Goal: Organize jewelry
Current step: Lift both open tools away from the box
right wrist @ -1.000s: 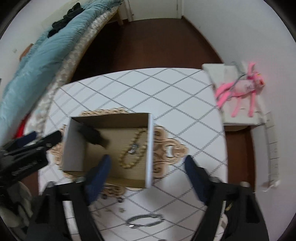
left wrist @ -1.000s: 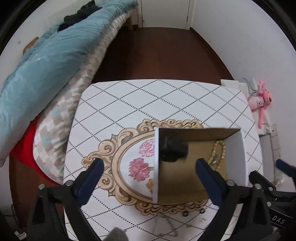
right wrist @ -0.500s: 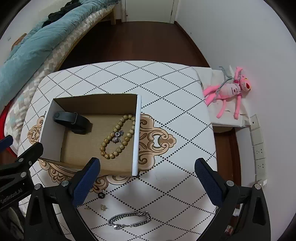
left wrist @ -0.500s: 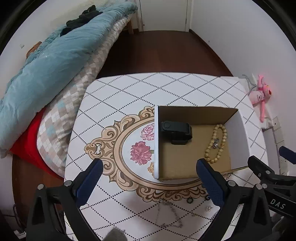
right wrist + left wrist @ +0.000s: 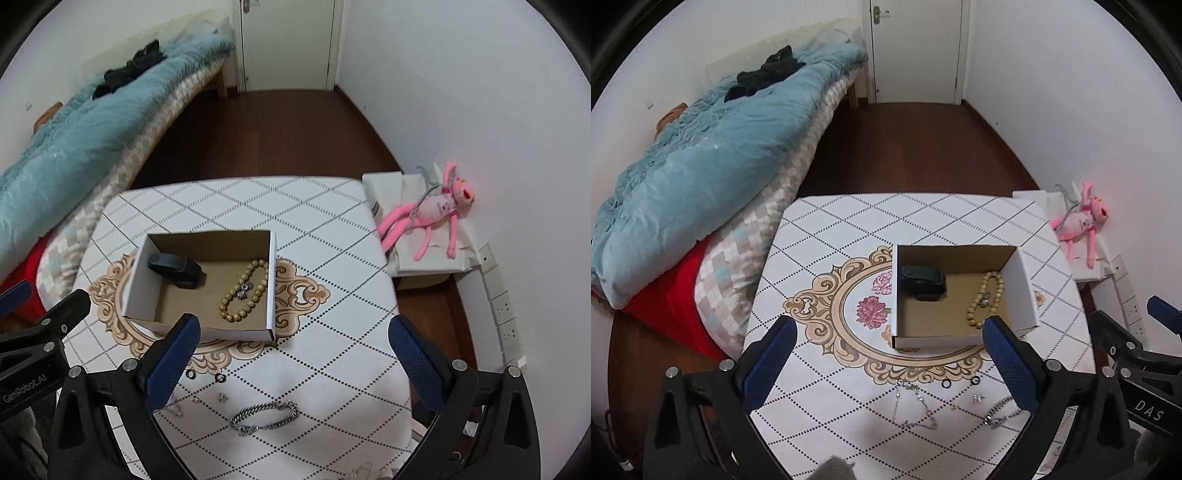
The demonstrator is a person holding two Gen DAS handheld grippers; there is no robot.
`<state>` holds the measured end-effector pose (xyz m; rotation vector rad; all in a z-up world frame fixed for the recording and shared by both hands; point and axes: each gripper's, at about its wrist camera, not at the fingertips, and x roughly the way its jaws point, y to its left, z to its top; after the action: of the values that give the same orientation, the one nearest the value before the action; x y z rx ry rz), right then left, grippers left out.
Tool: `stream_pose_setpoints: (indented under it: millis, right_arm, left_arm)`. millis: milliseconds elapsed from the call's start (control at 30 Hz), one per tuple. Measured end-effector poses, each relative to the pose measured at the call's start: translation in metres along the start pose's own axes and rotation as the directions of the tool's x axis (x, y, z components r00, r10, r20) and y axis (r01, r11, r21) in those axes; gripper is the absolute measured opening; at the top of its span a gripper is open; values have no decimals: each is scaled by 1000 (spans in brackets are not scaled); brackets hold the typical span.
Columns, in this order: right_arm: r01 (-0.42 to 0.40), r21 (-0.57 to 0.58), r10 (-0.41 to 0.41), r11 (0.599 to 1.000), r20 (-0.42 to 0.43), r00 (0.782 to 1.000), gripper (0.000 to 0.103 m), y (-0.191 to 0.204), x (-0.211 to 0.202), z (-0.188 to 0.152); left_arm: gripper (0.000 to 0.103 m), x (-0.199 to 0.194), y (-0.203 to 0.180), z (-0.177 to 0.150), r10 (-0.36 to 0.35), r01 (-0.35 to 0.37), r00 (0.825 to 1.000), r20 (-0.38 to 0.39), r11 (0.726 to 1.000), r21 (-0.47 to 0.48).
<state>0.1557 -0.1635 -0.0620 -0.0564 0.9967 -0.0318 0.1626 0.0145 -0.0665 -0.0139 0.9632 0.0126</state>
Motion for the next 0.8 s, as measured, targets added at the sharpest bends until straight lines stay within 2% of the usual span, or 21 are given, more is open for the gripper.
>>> stream_pose_setpoints:
  millis: [300, 433, 600, 800]
  right_arm:
    - [-38, 16, 37, 999, 79, 996, 103, -1, -59, -13]
    - [-62, 36, 59, 997, 77, 995, 103, -1, -67, -23]
    - [-72, 97, 73, 993, -1, 997, 103, -12, -40, -48]
    - [-69, 216, 104, 974, -155, 983, 101, -38, 30, -95]
  left_arm:
    - [103, -40, 2, -11, -30, 31, 998, 49, 999, -12]
    - [103, -37, 8, -19, -19, 20, 1000, 19, 999, -36]
    - [103, -11, 14, -45, 16, -18, 999, -31, 999, -47]
    - [103, 35, 23, -82, 39, -46, 993, -115, 997, -62]
